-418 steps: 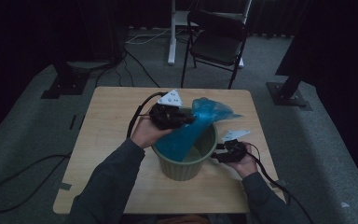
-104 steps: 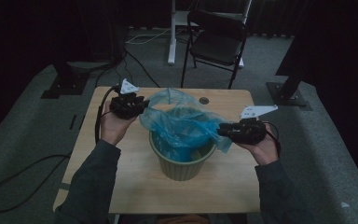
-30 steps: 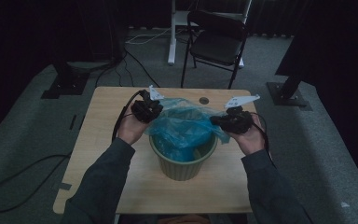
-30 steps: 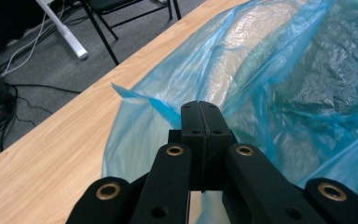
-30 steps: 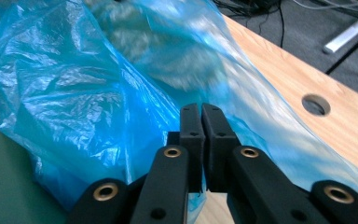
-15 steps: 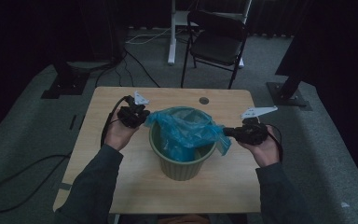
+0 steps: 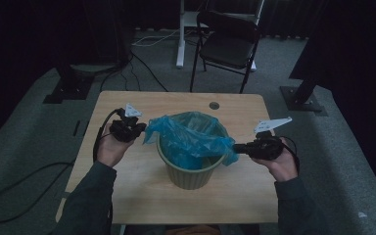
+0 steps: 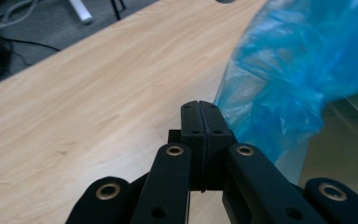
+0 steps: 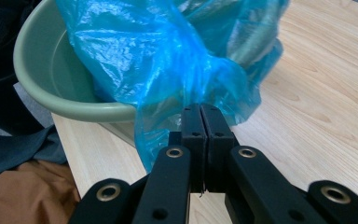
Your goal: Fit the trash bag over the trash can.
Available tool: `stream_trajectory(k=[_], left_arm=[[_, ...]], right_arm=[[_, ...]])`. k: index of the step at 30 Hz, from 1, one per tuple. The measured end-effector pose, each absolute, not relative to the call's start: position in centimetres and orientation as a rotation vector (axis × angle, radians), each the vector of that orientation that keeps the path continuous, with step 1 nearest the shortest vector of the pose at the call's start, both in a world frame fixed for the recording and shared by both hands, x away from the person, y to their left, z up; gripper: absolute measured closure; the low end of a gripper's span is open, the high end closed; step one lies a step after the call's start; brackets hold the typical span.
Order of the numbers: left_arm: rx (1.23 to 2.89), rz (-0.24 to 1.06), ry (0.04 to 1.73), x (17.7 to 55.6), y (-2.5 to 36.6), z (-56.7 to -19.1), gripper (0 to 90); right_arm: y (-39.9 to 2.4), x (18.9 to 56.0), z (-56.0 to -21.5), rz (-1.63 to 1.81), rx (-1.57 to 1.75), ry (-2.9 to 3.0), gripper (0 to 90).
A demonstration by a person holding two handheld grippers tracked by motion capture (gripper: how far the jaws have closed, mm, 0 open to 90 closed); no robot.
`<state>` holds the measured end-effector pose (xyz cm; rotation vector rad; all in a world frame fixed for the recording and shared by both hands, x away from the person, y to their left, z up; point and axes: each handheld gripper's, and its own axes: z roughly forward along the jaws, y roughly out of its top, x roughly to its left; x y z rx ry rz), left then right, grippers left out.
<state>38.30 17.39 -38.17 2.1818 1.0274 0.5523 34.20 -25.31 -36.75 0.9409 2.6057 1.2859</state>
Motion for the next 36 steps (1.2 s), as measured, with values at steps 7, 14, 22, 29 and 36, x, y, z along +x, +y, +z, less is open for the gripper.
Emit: stream_trajectory(k=[7,14,22,29,36], left_arm=[[2.19,0.476,0.934,36.3,15.9,-38.9,89.1],[2.19,0.45,0.874,34.5,15.5,-39.0,89.0],[2.177,0.438,0.87,34.1,15.3,-39.0,89.1],[2.142,0.449,0.912,34.9,15.7,-39.2,89.3],[2.094,0.456,0.961,36.3,15.8,-39.5,89.4]], right_arm=[[-24.2,34.1,-37.0,1.265,0.897,2.652,89.1],[-24.0,33.7,-37.3,1.244,0.854,2.7,87.6],[-23.5,33.9,-37.4,1.235,0.856,2.685,87.5],[-22.9,34.9,-37.4,1.235,0.871,2.662,87.9],[-22.2,36.3,-37.6,1.238,0.9,2.618,88.0]])
